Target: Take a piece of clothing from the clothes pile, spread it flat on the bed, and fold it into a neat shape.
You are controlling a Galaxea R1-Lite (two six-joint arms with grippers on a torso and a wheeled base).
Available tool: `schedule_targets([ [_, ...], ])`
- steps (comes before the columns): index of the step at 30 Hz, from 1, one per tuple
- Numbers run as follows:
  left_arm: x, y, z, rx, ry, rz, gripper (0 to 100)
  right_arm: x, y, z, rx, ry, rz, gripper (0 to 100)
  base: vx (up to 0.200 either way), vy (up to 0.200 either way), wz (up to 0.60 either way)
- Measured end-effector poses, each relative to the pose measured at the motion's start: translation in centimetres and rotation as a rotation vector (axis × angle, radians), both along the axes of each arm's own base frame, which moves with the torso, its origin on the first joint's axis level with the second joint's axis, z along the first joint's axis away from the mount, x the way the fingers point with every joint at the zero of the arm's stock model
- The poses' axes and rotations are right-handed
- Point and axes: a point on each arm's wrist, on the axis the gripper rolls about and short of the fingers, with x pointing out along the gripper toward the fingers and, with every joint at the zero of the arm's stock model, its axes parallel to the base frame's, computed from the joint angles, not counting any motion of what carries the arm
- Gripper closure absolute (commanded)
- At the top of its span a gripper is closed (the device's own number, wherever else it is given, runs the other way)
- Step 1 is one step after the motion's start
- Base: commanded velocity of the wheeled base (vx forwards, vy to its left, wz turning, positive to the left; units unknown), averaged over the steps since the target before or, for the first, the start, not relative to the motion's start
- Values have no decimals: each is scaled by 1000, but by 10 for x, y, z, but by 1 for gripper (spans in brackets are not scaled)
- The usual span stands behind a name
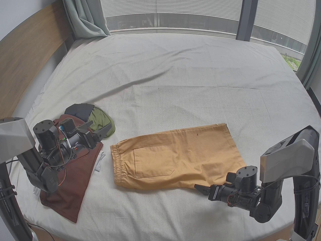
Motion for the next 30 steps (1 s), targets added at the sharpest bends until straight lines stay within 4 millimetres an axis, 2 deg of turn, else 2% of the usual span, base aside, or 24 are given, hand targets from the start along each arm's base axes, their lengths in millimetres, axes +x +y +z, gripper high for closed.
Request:
schedule_targets([
  [8, -3, 0, 1, -6, 5, -11, 0, -24, 12, 8, -1, 22, 82, 0, 0, 0, 0],
  [17, -11, -4, 0, -16, 30, -27, 0, -41, 25, 40, 58, -49, 153, 0, 0, 0, 0],
  [23, -16, -5, -1, -16, 46, -50, 0, -36, 26, 63, 127, -122, 173, 0, 0, 0, 0],
  [30, -35, -5, 3, -40, 83, -137, 0, -21, 12, 82, 208, -176, 219, 0, 0, 0, 0],
])
